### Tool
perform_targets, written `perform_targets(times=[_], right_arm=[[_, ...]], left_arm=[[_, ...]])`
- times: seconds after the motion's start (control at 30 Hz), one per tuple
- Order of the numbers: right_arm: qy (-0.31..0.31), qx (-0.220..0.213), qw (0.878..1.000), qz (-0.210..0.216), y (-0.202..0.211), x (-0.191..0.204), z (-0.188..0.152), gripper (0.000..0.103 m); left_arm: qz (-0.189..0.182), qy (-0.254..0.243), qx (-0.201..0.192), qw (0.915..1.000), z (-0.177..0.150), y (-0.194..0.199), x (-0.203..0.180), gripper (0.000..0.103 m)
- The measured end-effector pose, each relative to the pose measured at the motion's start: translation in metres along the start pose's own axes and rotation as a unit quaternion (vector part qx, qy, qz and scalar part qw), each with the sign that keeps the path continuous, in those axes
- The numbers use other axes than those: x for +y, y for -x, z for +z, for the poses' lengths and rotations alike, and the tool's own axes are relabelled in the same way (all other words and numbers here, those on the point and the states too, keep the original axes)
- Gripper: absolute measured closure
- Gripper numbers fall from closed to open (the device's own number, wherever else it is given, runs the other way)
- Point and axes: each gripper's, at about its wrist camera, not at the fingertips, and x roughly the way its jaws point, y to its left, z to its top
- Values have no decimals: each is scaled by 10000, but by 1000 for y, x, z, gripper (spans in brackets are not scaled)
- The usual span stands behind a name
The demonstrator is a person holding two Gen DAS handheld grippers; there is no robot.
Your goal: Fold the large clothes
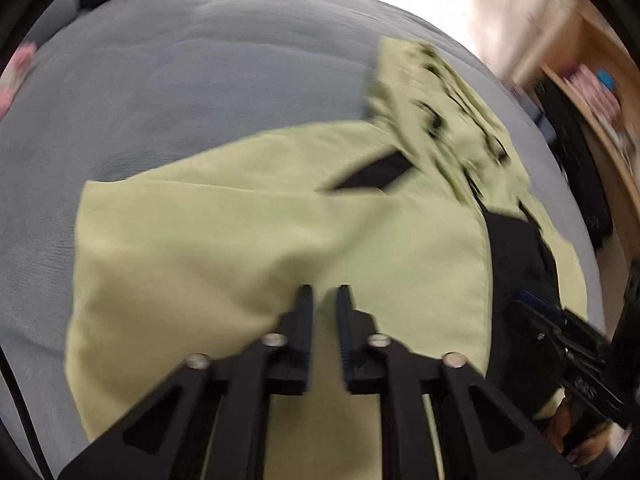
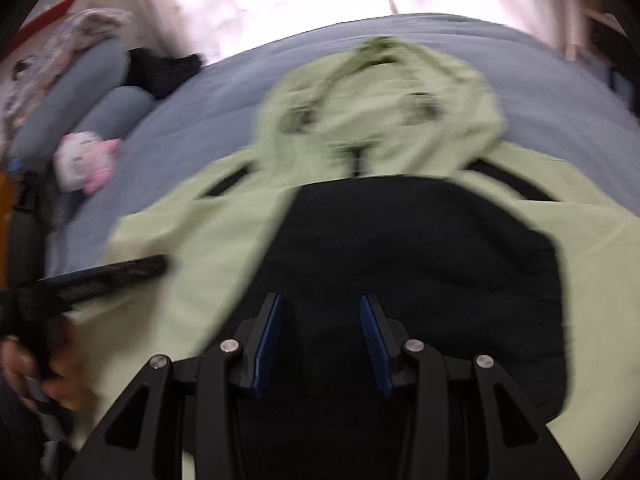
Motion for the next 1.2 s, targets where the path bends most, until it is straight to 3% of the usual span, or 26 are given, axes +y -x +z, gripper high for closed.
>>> perform_targets(times=[0.1,0.13,0.17,0.23,0.4,0.5,0.67,0.77,0.87,0.93,1.07,1.2], right_arm=[[-292,-138,9982,-512,3,-40,4,67],[-434,-155,9973,-565,5,-54,5,73],[-590,-148,9975,-374,8,-67,4,82],[-682,-107,9973,-268,13,-80,4,90],[-764,-60,9963,-390,31,-73,0,86],[-747,-4,9972,-67,42,-58,-5,86],[-335,283,9986,297,56,-17,-35,85],[-109,443,9988,171,53,-9,-51,85],[-118,393,9990,-192,55,-23,-58,85],[-269,259,9979,-520,62,-44,-59,85],[-544,308,9954,-729,73,-73,-67,85],[-713,284,9949,-656,83,-85,-71,85]], left_arm=[[216,420,-247,9986,6,8,32,100],[200,528,-296,9980,6,11,42,100],[294,602,-341,9972,6,14,49,100],[380,726,-407,9958,8,17,61,100],[660,792,-493,9935,2,34,60,98],[725,436,-556,9949,-9,51,34,95],[464,-186,-391,9980,-50,68,-25,89],[317,-266,-82,9991,-77,62,-42,88],[664,-250,44,9975,-96,52,-38,88],[671,-83,-10,9977,-99,53,-24,88],[395,305,-74,9987,-99,57,4,88],[526,271,-100,9982,-101,65,2,88]])
